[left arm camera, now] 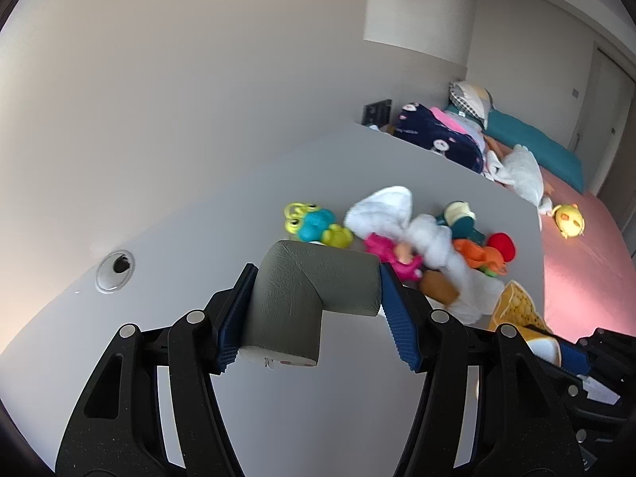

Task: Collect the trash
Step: 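Carry the grey foam corner to the black bin and open the left gripper, then move the left tool back to the table toward the white printed box, then grasp the white printed box with the left gripper while the right gripper grasps the red heart toy, then carry the box and heart over the black bin and open both grippers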

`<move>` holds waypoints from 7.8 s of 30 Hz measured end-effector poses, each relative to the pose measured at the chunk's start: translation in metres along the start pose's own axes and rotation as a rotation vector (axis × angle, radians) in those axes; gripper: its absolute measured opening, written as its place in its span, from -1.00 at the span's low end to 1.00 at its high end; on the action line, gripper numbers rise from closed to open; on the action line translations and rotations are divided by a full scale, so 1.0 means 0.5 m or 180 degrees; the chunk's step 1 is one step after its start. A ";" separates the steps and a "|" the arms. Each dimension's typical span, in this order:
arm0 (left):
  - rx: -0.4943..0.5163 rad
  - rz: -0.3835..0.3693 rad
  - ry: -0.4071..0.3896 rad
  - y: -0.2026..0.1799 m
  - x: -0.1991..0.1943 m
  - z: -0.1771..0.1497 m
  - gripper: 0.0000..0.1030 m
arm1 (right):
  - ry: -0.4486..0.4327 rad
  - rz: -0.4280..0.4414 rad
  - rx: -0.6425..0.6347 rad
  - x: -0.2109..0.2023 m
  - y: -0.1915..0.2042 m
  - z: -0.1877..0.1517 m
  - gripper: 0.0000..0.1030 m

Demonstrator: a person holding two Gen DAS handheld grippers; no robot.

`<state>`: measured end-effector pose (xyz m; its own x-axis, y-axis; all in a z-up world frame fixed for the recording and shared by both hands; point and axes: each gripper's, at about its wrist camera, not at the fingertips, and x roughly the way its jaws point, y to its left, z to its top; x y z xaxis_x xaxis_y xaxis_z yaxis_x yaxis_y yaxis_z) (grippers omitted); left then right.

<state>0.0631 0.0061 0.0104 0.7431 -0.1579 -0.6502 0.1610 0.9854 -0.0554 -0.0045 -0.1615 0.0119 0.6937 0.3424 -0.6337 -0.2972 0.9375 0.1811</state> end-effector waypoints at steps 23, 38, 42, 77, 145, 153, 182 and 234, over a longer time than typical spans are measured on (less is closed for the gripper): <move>0.0524 -0.0451 0.0125 -0.254 0.013 -0.011 0.18 | -0.0141 -0.0454 0.0544 -0.117 -0.201 -0.068 -0.62; 0.0950 -0.0801 0.0238 -0.426 0.019 -0.040 0.19 | -0.0237 -0.0881 0.1061 -0.206 -0.345 -0.129 -0.61; 0.1087 -0.0867 0.0277 -0.468 0.021 -0.057 0.19 | -0.0226 -0.0998 0.1242 -0.218 -0.384 -0.150 -0.61; 0.1422 -0.0844 0.0481 -0.525 0.075 -0.093 0.88 | -0.0231 -0.1473 0.1666 -0.232 -0.468 -0.174 0.25; -0.0179 0.0383 0.0701 -0.015 0.254 -0.003 -0.13 | 0.0205 -0.1097 0.1233 0.180 -0.372 0.020 0.33; -0.0106 0.0401 0.0631 -0.009 0.250 -0.008 -0.13 | 0.0243 -0.1306 0.1091 0.217 -0.375 0.044 0.07; -0.0015 0.0360 0.0441 -0.032 0.184 -0.029 -0.47 | 0.0176 -0.1079 0.1014 0.099 -0.312 0.009 -0.10; 0.0993 -0.0726 0.0483 -0.498 0.099 -0.069 -0.47 | -0.0115 -0.1590 0.1632 -0.205 -0.497 -0.163 -0.10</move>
<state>0.0376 -0.2447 -0.0340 0.5652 -0.3359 -0.7535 0.5170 0.8559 0.0062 -0.0551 -0.4345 -0.0292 0.6903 -0.1420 -0.7095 0.4013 0.8911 0.2121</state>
